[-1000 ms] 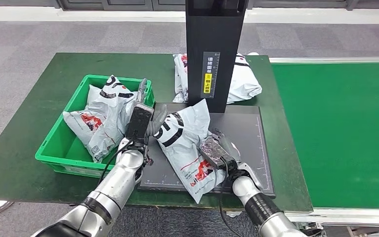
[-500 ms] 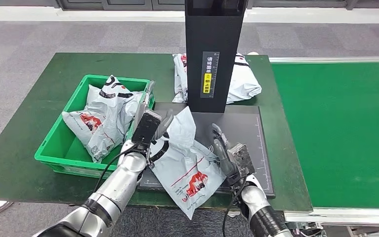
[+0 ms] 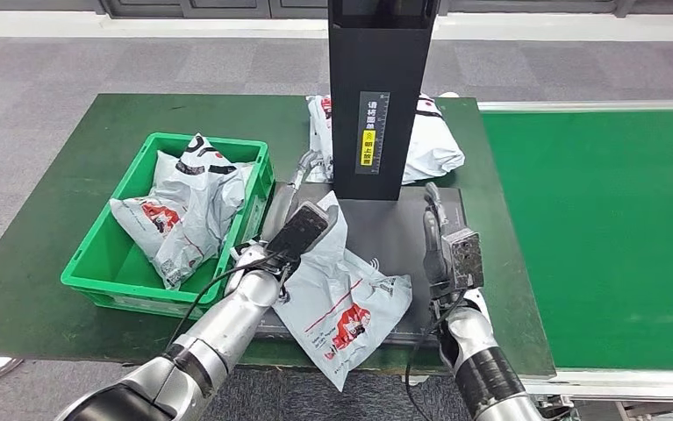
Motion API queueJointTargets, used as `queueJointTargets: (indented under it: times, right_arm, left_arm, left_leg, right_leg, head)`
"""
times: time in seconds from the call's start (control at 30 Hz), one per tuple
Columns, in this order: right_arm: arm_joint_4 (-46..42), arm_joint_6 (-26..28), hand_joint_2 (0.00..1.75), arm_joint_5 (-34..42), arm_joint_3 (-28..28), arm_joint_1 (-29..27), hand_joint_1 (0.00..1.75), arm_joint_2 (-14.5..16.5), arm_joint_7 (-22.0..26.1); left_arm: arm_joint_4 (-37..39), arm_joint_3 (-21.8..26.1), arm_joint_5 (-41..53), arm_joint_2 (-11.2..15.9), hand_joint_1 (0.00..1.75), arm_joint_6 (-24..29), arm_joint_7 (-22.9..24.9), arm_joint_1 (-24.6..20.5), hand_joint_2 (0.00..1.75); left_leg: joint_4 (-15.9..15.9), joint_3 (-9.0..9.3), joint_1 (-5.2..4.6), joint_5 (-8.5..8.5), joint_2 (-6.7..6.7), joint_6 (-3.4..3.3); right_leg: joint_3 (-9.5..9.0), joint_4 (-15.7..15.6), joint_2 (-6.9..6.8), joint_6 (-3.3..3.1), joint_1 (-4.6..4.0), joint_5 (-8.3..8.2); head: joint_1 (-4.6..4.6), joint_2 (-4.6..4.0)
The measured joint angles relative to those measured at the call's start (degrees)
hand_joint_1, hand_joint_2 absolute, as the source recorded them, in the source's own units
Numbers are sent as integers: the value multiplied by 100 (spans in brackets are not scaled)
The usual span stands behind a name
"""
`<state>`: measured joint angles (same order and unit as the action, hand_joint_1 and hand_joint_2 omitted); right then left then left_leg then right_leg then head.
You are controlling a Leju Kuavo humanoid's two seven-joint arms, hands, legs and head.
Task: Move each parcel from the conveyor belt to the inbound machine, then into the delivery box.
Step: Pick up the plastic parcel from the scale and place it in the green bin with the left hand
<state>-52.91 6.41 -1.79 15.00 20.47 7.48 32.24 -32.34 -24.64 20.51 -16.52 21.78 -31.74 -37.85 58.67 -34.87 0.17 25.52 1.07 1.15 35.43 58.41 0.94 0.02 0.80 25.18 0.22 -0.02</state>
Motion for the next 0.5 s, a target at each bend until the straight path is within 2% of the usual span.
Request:
queueJointTargets:
  times: [0.13, 0.27, 0.37, 0.5]
  right_arm:
    - [-262, 509, 0, -187, -279, -46, 0, -7, 26]
    - [-656, 854, 0, -171, -621, -199, 0, -11, 75]
    - [-996, 912, 0, -105, -888, -361, 0, -22, 29]
    - [-1328, 868, 0, -112, -1176, -551, 0, -33, -19]
  left_arm:
    - [250, -200, 480, -54, 0, 37, 398, -83, 175]
    - [499, -500, 1384, -47, 0, 265, 1172, -100, 175]
    - [660, -779, 2097, 33, 0, 576, 1681, -59, 175]
    - [758, -985, 2536, 179, 0, 814, 1880, 74, 175]
  left_leg:
    - [0, -1, -1, 0, 1, 0]
    - [0, -1, -1, 1, 1, -1]
    - [-1, -2, -1, 3, 1, -2]
    - [-2, -2, -1, 4, 0, -1]
  right_leg:
    - [0, 0, 0, 0, 1, 0]
    - [0, 0, 0, 0, 1, 0]
    - [1, 0, -1, 0, 1, 0]
    - [1, 0, -1, 0, 0, 1]
  head:
    - [0, -1]
    - [0, 0]
    - [0, 0]
    - [0, -1]
